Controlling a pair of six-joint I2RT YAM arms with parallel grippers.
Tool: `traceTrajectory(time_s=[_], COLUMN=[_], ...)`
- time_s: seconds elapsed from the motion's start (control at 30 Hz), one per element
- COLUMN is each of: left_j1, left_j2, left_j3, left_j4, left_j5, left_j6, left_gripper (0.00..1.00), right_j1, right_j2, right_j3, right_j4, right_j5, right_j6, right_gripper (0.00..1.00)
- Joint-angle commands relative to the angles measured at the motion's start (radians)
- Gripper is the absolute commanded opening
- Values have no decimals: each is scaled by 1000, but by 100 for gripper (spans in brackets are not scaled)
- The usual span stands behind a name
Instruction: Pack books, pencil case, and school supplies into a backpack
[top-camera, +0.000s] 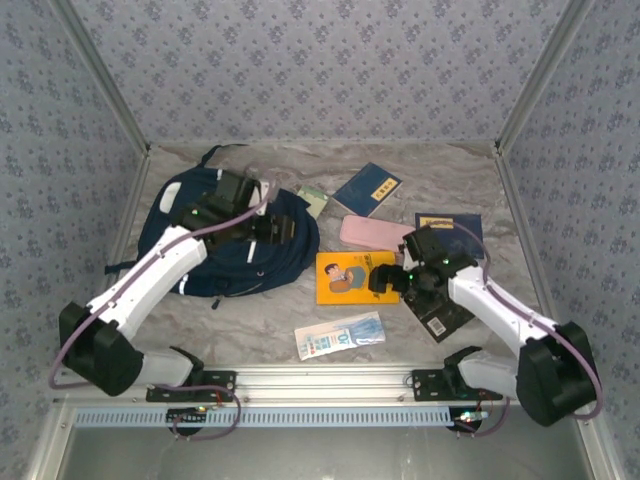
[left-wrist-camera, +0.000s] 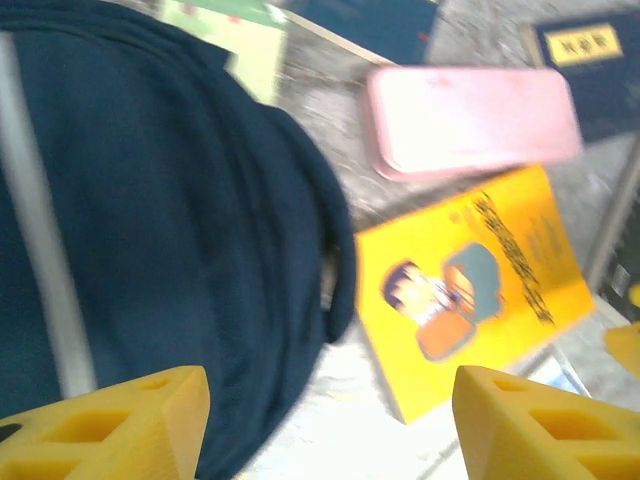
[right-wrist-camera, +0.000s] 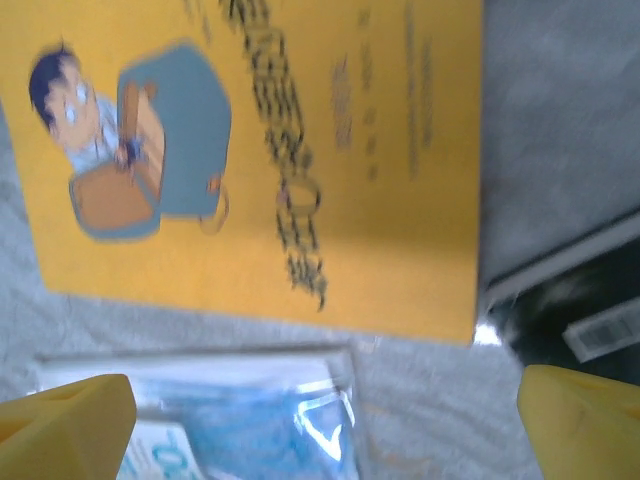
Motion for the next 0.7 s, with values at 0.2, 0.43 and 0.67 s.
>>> traceTrajectory(time_s=[0.2, 0.43, 0.67], left_j1=[-247, -347, -359], left_j2=[106, 276, 301], left_j3=[-275, -243, -302], left_j4=[255, 260, 312], left_j5=[243, 243, 285], left_j6=[-191, -172, -188], left_gripper=[62, 59, 56], right_j1=[92, 180, 189], right_j2=[-297, -331, -403], right_j3=[-285, -354, -408], right_j4=[92, 103, 96], right_j5=[-183, -167, -189], right_j6=[366, 460, 497], right_gripper=[96, 94, 94])
